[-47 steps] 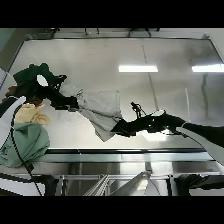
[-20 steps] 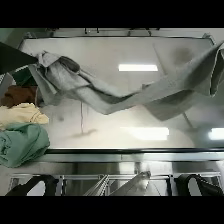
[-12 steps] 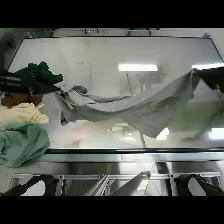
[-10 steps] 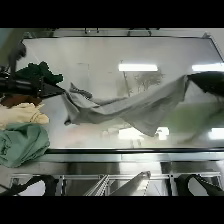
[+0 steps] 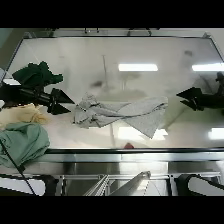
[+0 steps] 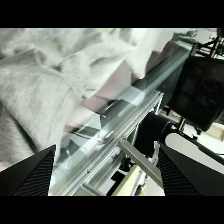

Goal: Fold the shirts.

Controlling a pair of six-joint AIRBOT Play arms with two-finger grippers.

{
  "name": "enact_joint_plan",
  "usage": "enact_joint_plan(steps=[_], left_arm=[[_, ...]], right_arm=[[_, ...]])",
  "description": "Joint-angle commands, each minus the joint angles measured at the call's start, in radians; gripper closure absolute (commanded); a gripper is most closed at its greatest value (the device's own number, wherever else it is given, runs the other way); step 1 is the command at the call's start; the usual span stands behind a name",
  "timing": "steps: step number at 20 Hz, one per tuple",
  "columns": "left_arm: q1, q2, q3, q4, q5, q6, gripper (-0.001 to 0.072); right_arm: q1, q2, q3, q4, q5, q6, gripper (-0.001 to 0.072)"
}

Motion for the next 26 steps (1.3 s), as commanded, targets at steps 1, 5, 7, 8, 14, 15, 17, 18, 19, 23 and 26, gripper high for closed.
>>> enact_joint_plan(steps=[1, 5, 7, 8, 14, 15, 17, 18, 19, 23, 26], left_arm=[[-0.08, -0.026, -0.116, 0.02, 0.135, 0.001, -0.0003], [-0.179, -0.12, -0.092, 0.017, 0.188, 0.0, -0.0003], [-0.225, -0.175, -0.026, 0.012, 0.173, -0.001, -0.0002], [-0.244, -0.195, 0.005, 0.013, 0.159, 0.0, -0.0002], [-0.294, -0.25, 0.187, 0.011, 0.079, -0.001, 0.0686], [-0.293, -0.247, 0.212, 0.01, 0.064, -0.001, 0.0686], [-0.291, -0.219, 0.254, 0.01, 0.04, 0.0, 0.0686], [-0.29, -0.195, 0.276, 0.011, 0.024, 0.001, 0.0686], [-0.282, -0.162, 0.296, 0.01, 0.02, 0.001, 0.0685], [-0.251, 0.005, 0.38, -0.055, 0.018, 0.024, 0.0685], [-0.201, 0.149, 0.437, -0.303, -0.002, 0.076, 0.0685]], right_arm=[[0.037, -0.09, -0.001, -0.041, -0.001, 0.026, 0.0088], [0.134, -0.222, -0.001, -0.024, -0.061, 0.026, 0.0151], [0.184, -0.272, 0.0, 0.04, -0.111, -0.007, 0.0167], [0.201, -0.29, 0.002, 0.086, -0.132, -0.019, 0.0215], [0.205, -0.31, 0.069, 0.169, -0.092, -0.061, 0.0697], [0.198, -0.304, 0.08, 0.17, -0.069, -0.061, 0.0698], [0.176, -0.274, 0.092, 0.17, -0.034, -0.065, 0.0698], [0.158, -0.241, 0.097, 0.172, -0.007, -0.073, 0.0699], [0.138, -0.198, 0.105, 0.176, 0.025, -0.084, 0.0698], [0.058, 0.054, 0.161, 0.274, 0.117, -0.082, 0.0698], [0.023, 0.253, 0.207, 0.432, 0.216, -0.083, 0.0698]])
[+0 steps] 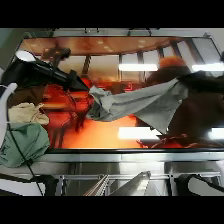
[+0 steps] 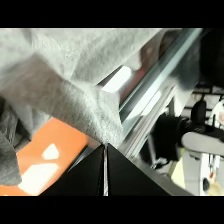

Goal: Fold the shirts.

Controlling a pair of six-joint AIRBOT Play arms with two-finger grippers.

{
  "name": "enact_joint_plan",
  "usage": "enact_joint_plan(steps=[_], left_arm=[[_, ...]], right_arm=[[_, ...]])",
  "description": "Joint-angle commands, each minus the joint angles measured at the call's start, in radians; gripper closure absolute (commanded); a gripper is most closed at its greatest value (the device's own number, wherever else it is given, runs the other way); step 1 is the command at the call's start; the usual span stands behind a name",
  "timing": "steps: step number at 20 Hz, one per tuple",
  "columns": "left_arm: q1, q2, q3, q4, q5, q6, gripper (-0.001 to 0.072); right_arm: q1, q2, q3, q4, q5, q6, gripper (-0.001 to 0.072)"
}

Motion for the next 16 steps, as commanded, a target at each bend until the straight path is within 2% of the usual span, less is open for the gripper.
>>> enact_joint_plan(steps=[1, 4, 8, 10, 12, 14, 16], left_arm=[[0.06, 0.187, 0.076, -0.285, -0.015, 0.081, 0.0685], [0.146, 0.382, 0.173, -0.427, 0.008, 0.149, 0.0685], [0.323, 0.604, 0.314, -0.43, 0.125, 0.149, 0.0684], [0.405, 0.676, 0.333, -0.401, 0.201, 0.148, 0.0683], [0.443, 0.699, 0.332, -0.292, 0.219, 0.145, 0.0683], [0.412, 0.667, 0.306, -0.229, 0.216, 0.138, 0.0683], [0.323, 0.588, 0.246, -0.17, 0.22, 0.153, 0.0683]], right_arm=[[-0.045, 0.249, 0.058, 0.206, 0.119, -0.004, 0.0698], [-0.094, 0.495, 0.134, 0.331, 0.092, -0.056, 0.0698], [-0.148, 0.75, 0.198, 0.272, -0.093, -0.077, 0.0698], [-0.148, 0.787, 0.194, 0.253, -0.094, -0.069, 0.0698], [-0.148, 0.772, 0.172, 0.237, -0.085, -0.066, 0.0698], [-0.14, 0.729, 0.108, 0.228, -0.085, -0.067, 0.0698], [-0.1, 0.665, 0.017, 0.182, -0.088, -0.071, 0.0698]])
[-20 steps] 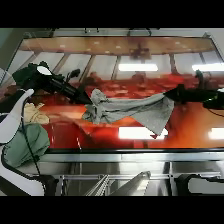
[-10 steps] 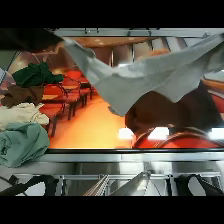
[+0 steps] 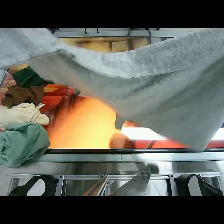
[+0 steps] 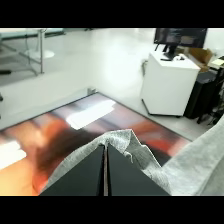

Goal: Fold the shirts.

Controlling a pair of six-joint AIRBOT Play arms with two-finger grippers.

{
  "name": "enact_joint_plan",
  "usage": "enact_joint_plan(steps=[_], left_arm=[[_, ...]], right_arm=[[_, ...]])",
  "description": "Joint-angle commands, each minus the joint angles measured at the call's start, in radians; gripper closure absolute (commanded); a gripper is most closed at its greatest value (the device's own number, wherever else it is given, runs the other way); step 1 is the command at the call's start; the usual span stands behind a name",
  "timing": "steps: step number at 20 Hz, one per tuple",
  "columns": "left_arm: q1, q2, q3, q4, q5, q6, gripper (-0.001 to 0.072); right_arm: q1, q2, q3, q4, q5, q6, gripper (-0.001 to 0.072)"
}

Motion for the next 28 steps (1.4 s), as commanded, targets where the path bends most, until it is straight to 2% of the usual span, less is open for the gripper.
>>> enact_joint_plan(steps=[1, 3, 5, 8, 9, 10, 11, 12, 15, 19, 22, 28], left_arm=[[-0.113, -0.104, -0.075, 0.161, 0.041, 0.014, 0.0683], [-0.237, -0.244, -0.116, 0.29, 0.101, 0.031, 0.0683], [-0.33, -0.434, -0.077, 0.381, 0.159, 0.031, 0.0683], [-0.4, -0.759, 0.103, 0.397, 0.158, -0.014, 0.0686], [-0.399, -0.854, 0.18, 0.397, 0.144, -0.063, 0.0681], [-0.385, -0.923, 0.244, 0.395, 0.131, -0.113, 0.0465], [-0.36, -0.962, 0.271, 0.392, 0.131, -0.158, 0.0229], [-0.326, -0.97, 0.257, 0.385, 0.128, -0.172, -0.001], [-0.198, -0.917, 0.117, 0.391, 0.005, -0.207, -0.0004], [-0.079, -0.853, -0.114, 0.397, -0.237, -0.253, -0.0003], [-0.081, -0.772, -0.381, 0.426, -0.251, -0.243, -0.0002], [-0.18, -0.625, -0.824, 0.678, -0.185, -0.251, -0.0002]], right_arm=[[0.063, -0.089, -0.138, -0.076, -0.029, -0.003, 0.0698], [0.148, -0.189, -0.232, -0.133, -0.101, -0.036, 0.0697], [0.259, -0.336, -0.307, -0.15, -0.259, -0.101, 0.0697], [0.368, -0.601, -0.288, -0.138, -0.504, -0.193, 0.0689], [0.366, -0.697, -0.238, -0.139, -0.523, -0.197, 0.0567], [0.345, -0.764, -0.183, -0.144, -0.491, -0.196, 0.032], [0.312, -0.813, -0.126, -0.172, -0.428, -0.19, 0.0192], [0.264, -0.843, -0.069, -0.226, -0.349, -0.149, 0.0194], [0.1, -0.846, 0.006, -0.478, -0.211, 0.021, 0.0193], [-0.092, -0.871, -0.01, -0.769, -0.113, 0.12, 0.0193], [-0.14, -0.935, -0.041, -0.851, -0.038, 0.125, 0.0194], [-0.071, -1.129, -0.048, -0.871, 0.156, 0.118, 0.0205]])
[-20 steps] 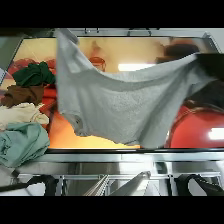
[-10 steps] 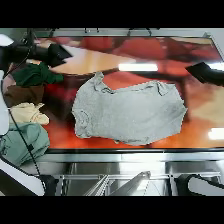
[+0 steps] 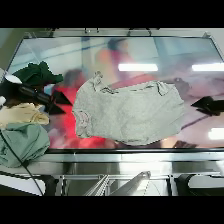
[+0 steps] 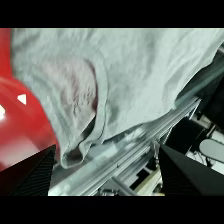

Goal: Fold the shirts.

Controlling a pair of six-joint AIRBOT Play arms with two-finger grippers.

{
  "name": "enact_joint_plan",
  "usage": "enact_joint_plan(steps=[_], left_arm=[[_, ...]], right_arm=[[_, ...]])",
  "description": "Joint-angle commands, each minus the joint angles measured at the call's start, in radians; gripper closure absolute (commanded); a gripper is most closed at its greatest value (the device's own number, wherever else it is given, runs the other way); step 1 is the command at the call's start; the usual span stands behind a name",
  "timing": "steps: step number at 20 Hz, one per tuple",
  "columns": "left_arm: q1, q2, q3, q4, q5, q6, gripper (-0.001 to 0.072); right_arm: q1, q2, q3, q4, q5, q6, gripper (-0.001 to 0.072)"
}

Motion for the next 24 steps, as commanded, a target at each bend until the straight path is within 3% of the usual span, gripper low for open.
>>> enact_joint_plan(steps=[1, 7, 8, 9, 10, 12, 13, 14, 20, 24], left_arm=[[-0.056, 0.078, -0.235, 0.129, 0.027, -0.016, -0.0002], [-0.243, 0.032, -0.365, 0.116, 0.129, -0.027, 0.0016], [-0.286, 0.008, -0.349, 0.111, 0.12, -0.027, 0.009], [-0.323, -0.013, -0.322, 0.103, 0.116, -0.026, 0.0169], [-0.356, -0.031, -0.29, 0.092, 0.118, -0.026, 0.0192], [-0.406, -0.062, -0.209, 0.097, 0.138, -0.026, 0.0192], [-0.424, -0.079, -0.163, 0.101, 0.158, -0.026, 0.0336], [-0.431, -0.092, -0.127, 0.101, 0.165, -0.019, 0.0669], [-0.389, 0.009, 0.035, 0.091, 0.02, 0.027, 0.0686], [-0.288, 0.206, 0.142, 0.088, 0.018, 0.029, 0.0685]], right_arm=[[0.053, -0.102, -0.003, -0.032, 0.114, 0.007, 0.0205], [0.173, -0.135, -0.002, -0.032, 0.114, 0.003, 0.0207], [0.179, -0.135, -0.002, -0.032, 0.117, 0.003, 0.0211], [0.179, -0.134, -0.002, -0.033, 0.119, 0.003, 0.0308], [0.179, -0.134, -0.002, -0.032, 0.13, 0.003, 0.0454], [0.179, -0.134, -0.002, -0.033, 0.156, -0.003, 0.0598], [0.179, -0.13, -0.002, -0.032, 0.163, -0.003, 0.0698], [0.179, -0.125, -0.002, -0.032, 0.172, 0.0, 0.0698], [0.126, 0.034, 0.017, -0.016, 0.204, 0.031, 0.07], [0.053, 0.226, 0.023, 0.272, 0.212, 0.035, 0.0699]])
